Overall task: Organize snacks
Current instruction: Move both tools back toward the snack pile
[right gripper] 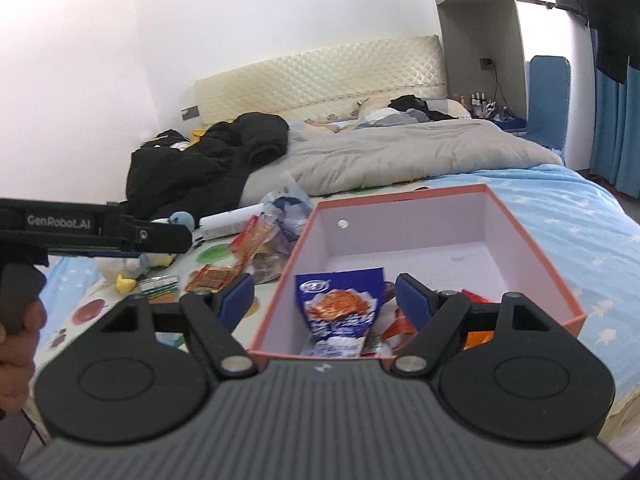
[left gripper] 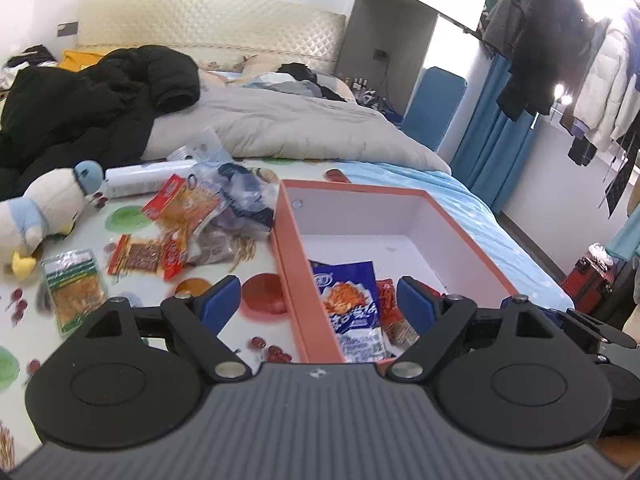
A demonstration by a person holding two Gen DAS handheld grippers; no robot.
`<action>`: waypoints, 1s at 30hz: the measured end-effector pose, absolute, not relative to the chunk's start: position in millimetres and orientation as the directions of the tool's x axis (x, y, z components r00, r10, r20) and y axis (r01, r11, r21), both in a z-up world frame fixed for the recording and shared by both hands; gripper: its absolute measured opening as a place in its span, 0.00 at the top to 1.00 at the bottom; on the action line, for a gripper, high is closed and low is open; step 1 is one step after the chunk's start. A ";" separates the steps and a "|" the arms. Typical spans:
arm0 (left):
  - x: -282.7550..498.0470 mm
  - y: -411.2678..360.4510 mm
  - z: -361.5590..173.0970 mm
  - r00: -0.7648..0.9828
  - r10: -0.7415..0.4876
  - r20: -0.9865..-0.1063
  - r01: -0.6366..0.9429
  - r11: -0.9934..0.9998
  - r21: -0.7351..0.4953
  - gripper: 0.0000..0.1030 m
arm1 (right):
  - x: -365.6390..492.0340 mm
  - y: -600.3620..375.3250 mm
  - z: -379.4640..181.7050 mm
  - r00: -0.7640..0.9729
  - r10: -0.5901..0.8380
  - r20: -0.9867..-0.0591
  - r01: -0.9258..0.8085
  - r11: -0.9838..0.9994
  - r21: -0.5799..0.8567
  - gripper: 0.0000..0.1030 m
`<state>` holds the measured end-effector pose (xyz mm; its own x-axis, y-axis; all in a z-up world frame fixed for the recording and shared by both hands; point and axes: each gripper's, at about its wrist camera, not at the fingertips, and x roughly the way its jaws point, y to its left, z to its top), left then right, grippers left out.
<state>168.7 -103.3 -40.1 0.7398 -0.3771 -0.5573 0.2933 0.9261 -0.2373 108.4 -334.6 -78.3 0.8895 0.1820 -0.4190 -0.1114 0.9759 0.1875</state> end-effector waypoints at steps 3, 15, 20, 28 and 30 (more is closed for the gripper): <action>160.8 -93.4 -45.4 0.742 -0.366 -0.562 0.278 0.930 -0.239 0.15 | 101.9 -324.4 -80.3 0.891 0.187 -0.413 -0.120 0.976 0.182 0.23; 131.8 -55.5 -63.3 0.736 -0.349 -0.579 0.215 0.933 -0.290 0.15 | 79.7 -293.3 -88.3 0.885 0.222 -0.409 -0.156 0.969 0.190 0.23; 123.6 -43.6 -70.0 0.737 -0.334 -0.588 0.188 0.937 -0.295 0.15 | 71.3 -281.9 -94.4 0.875 0.237 -0.423 -0.169 0.967 0.192 0.23; 143.8 -18.5 -104.9 0.735 -0.269 -0.623 0.102 0.952 -0.290 0.15 | 81.3 -267.1 -96.6 0.865 0.270 -0.424 -0.202 0.959 0.197 0.23; 155.2 -8.2 -116.0 0.731 -0.250 -0.635 0.067 0.952 -0.298 0.15 | 90.5 -259.2 -94.3 0.868 0.271 -0.415 -0.218 0.961 0.172 0.23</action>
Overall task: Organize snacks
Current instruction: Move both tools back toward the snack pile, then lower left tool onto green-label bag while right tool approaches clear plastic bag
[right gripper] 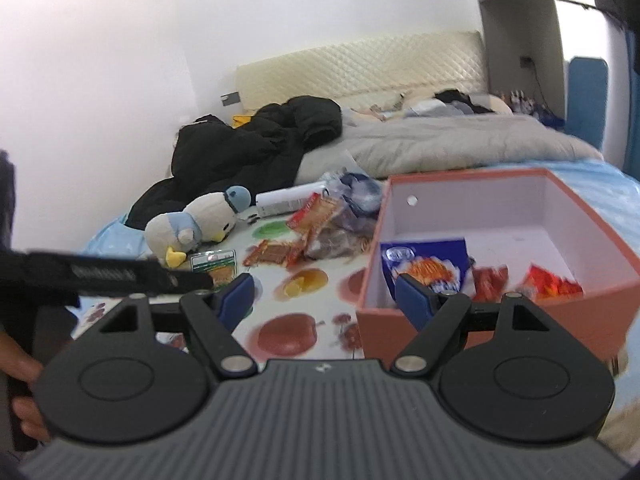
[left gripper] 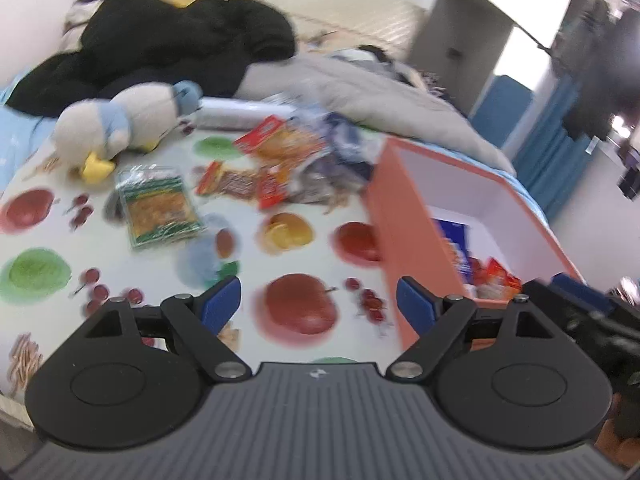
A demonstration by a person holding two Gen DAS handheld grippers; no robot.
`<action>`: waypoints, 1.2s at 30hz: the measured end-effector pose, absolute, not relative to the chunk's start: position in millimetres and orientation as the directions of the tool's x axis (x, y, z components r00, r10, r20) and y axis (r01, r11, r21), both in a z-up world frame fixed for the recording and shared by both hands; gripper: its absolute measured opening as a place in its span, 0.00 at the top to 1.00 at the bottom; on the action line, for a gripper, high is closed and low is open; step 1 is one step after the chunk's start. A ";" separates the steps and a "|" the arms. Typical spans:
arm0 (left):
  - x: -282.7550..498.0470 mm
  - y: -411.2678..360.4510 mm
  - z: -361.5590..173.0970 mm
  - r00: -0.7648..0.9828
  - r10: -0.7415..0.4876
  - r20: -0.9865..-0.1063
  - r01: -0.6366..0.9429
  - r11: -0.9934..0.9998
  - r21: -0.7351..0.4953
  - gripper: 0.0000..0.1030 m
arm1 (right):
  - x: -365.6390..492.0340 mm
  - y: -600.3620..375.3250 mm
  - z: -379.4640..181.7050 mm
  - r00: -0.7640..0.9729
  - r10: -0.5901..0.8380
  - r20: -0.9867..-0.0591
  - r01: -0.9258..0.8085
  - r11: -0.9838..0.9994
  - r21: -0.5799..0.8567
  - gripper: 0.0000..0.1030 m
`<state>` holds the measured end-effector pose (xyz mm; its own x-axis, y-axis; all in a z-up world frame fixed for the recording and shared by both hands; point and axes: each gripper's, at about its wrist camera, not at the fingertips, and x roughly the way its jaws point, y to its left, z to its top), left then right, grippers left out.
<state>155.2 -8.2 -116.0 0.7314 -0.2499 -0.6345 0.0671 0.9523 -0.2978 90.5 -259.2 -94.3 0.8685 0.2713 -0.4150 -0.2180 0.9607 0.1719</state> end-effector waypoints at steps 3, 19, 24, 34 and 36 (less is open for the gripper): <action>175.3 6.8 -131.1 0.727 -0.202 -0.656 0.015 0.960 -0.279 0.15 | 109.4 -245.7 -96.5 0.866 0.287 -0.410 -0.236 0.957 0.171 0.24; 275.5 74.9 -202.3 0.694 -0.048 -0.719 -0.159 0.963 -0.218 0.13 | 210.8 -180.3 -143.8 0.862 0.284 -0.419 -0.227 0.957 0.182 0.24; 295.9 80.5 -216.2 0.690 -0.028 -0.723 -0.176 0.963 -0.205 0.12 | 239.3 -167.6 -167.9 0.865 0.241 -0.440 -0.200 0.970 0.139 0.33; 335.9 83.6 -240.5 0.649 0.061 -0.758 -0.243 0.961 -0.131 0.09 | 310.7 -165.6 -206.3 0.877 0.101 -0.471 -0.057 0.993 0.106 0.38; 340.8 84.1 -243.8 0.635 0.057 -0.770 -0.236 0.964 -0.124 0.09 | 325.2 -163.8 -213.7 0.873 0.083 -0.480 -0.035 0.994 0.108 0.38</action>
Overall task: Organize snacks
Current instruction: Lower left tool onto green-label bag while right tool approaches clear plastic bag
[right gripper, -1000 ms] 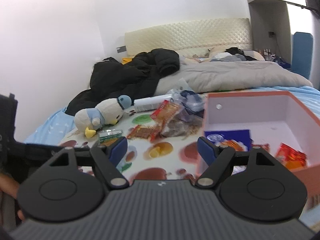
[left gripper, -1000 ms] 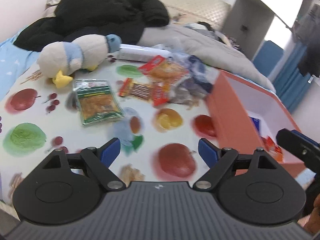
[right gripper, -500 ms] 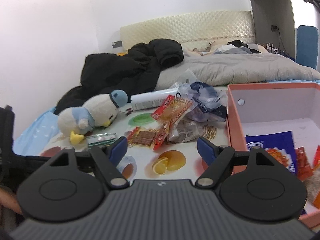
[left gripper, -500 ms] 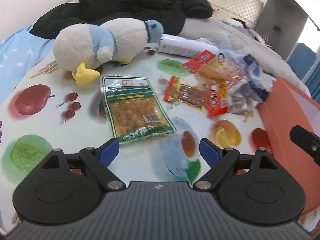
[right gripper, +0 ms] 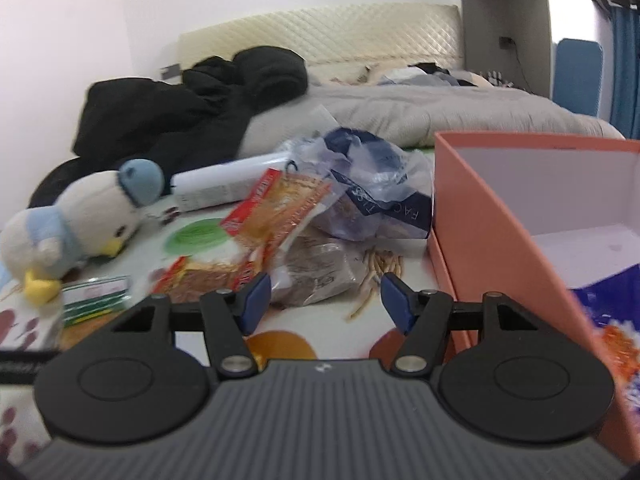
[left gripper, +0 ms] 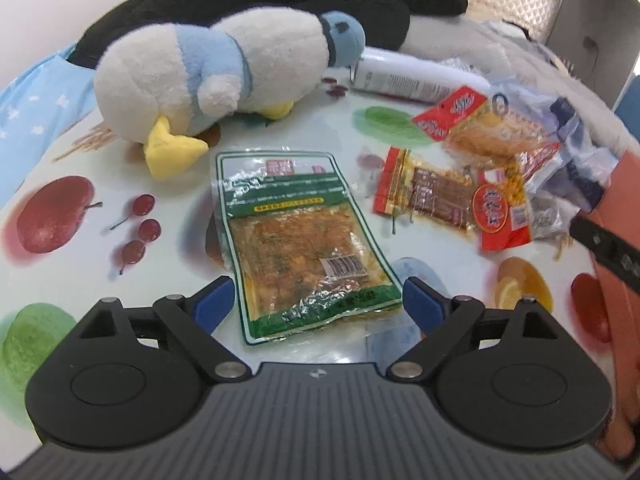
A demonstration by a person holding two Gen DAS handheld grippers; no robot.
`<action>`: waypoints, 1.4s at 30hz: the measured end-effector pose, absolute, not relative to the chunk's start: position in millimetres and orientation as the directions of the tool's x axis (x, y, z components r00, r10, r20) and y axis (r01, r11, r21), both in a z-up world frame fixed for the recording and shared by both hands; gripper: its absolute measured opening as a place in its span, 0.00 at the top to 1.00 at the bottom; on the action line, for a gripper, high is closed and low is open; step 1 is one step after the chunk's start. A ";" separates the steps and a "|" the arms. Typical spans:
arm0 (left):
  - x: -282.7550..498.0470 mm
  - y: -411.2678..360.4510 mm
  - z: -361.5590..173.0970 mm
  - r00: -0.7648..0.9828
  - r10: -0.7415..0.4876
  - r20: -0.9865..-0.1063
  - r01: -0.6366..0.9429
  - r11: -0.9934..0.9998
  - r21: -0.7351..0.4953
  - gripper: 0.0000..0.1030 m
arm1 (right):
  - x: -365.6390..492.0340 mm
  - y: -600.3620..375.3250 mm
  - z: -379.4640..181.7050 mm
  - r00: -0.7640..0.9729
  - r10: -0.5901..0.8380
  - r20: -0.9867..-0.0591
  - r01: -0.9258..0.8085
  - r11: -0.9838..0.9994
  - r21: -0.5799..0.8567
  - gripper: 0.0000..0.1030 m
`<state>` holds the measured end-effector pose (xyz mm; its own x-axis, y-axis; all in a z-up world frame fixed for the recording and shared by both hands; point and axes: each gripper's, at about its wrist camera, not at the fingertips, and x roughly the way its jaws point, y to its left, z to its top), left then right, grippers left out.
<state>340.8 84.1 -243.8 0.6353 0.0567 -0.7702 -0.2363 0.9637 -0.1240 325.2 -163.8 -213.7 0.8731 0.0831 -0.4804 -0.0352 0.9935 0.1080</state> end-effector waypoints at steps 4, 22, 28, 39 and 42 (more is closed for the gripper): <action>346.1 90.1 -249.2 0.625 0.067 -0.778 -0.252 0.960 -0.119 0.10 | 348.1 -155.9 -228.5 0.864 0.055 -0.500 -0.005 0.995 0.100 0.38; 351.5 83.4 -258.6 0.637 0.091 -0.765 -0.190 0.981 -0.041 0.12 | 398.8 -138.8 -249.3 0.823 0.072 -0.563 -0.044 0.997 0.063 0.16; 347.7 81.7 -259.6 0.650 0.085 -0.755 -0.177 0.983 -0.042 0.15 | 408.5 -140.3 -253.9 0.794 0.123 -0.595 -0.081 0.992 0.097 0.21; 324.5 72.6 -255.5 0.665 0.052 -0.745 -0.145 0.988 -0.060 0.16 | 382.8 -142.0 -249.9 0.802 0.139 -0.580 -0.109 0.990 0.085 0.36; 312.5 70.6 -252.4 0.663 0.033 -0.748 -0.141 0.987 -0.082 0.16 | 369.4 -146.5 -248.5 0.800 0.134 -0.585 -0.102 0.991 0.088 0.36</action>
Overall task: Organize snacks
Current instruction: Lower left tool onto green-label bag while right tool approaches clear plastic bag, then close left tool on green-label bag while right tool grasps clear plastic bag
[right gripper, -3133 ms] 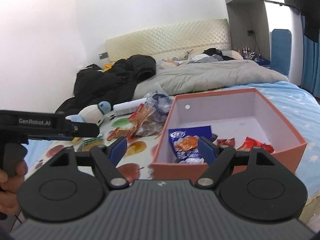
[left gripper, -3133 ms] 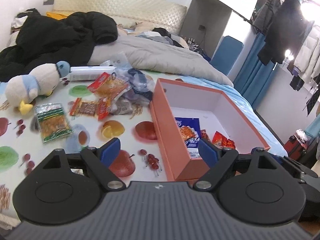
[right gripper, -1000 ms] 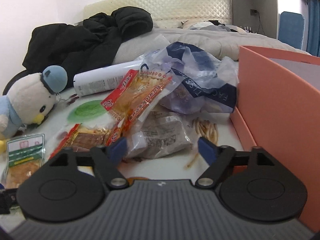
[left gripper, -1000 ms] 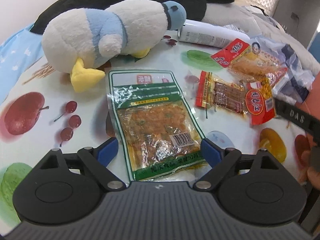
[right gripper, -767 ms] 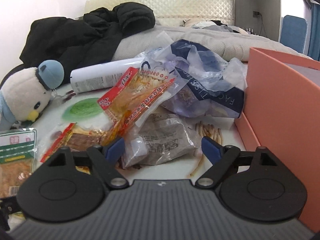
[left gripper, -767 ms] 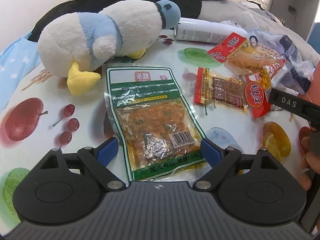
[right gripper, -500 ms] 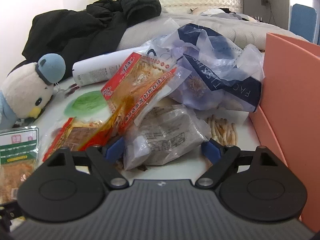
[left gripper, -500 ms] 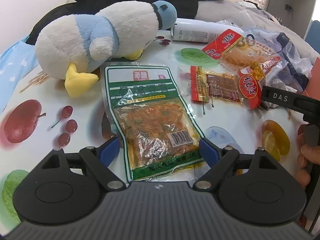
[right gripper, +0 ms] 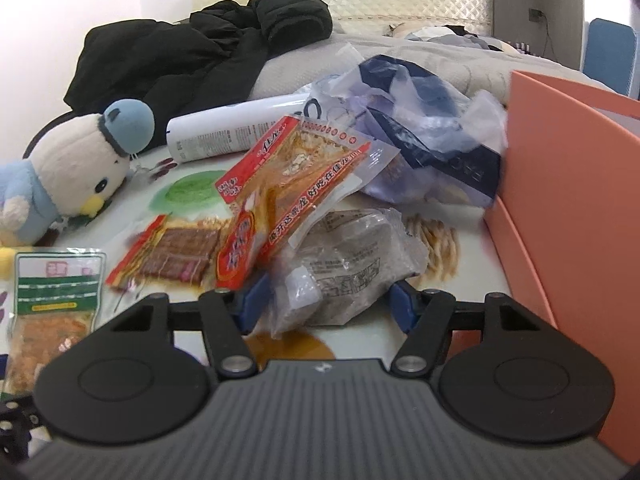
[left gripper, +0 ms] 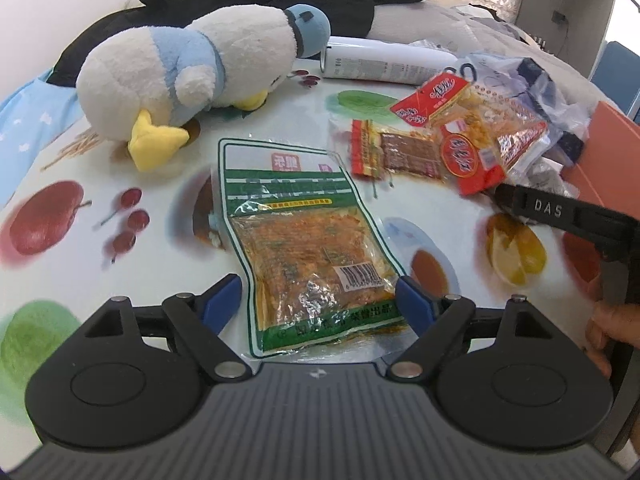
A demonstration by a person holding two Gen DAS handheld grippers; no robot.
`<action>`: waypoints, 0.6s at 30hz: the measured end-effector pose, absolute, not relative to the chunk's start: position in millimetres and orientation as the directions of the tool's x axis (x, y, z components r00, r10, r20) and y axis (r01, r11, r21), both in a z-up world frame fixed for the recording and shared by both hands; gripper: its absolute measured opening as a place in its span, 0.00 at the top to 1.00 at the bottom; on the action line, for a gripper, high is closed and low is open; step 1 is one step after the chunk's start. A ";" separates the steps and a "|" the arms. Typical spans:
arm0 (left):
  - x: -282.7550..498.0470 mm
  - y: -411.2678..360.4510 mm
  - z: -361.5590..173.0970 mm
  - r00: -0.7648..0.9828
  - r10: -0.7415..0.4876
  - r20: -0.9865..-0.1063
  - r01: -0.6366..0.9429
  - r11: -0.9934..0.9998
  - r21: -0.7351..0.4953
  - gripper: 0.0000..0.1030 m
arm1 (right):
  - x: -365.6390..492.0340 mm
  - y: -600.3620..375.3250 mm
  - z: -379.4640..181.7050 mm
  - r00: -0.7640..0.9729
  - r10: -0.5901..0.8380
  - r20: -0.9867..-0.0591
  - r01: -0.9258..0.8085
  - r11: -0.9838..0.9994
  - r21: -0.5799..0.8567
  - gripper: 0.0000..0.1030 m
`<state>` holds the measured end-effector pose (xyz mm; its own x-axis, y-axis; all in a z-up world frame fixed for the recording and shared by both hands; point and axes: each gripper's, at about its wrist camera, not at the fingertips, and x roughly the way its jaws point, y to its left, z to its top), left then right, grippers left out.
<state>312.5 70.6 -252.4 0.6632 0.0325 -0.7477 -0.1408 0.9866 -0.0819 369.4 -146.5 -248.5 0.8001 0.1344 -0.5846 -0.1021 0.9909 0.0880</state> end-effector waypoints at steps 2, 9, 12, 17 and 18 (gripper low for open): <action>304.9 69.6 -250.9 0.662 0.023 -0.749 -0.138 0.986 -0.092 0.16 | 359.1 -150.0 -247.5 0.796 0.138 -0.589 -0.100 0.990 0.097 0.36; 269.1 67.2 -243.7 0.648 -0.023 -0.761 -0.128 0.982 -0.138 0.19 | 315.6 -156.3 -243.9 0.781 0.160 -0.603 -0.122 0.987 0.104 0.36; 251.6 66.9 -241.2 0.643 -0.039 -0.765 -0.127 0.979 -0.158 0.19 | 291.0 -159.1 -241.9 0.769 0.174 -0.616 -0.130 0.985 0.116 0.36; 222.7 65.5 -237.5 0.635 -0.051 -0.771 -0.119 0.979 -0.163 0.27 | 248.8 -160.3 -237.0 0.749 0.207 -0.629 -0.185 0.978 0.101 0.36; 216.4 65.5 -236.3 0.633 -0.059 -0.772 -0.115 0.979 -0.169 0.27 | 239.6 -160.9 -235.7 0.744 0.216 -0.632 -0.196 0.975 0.102 0.36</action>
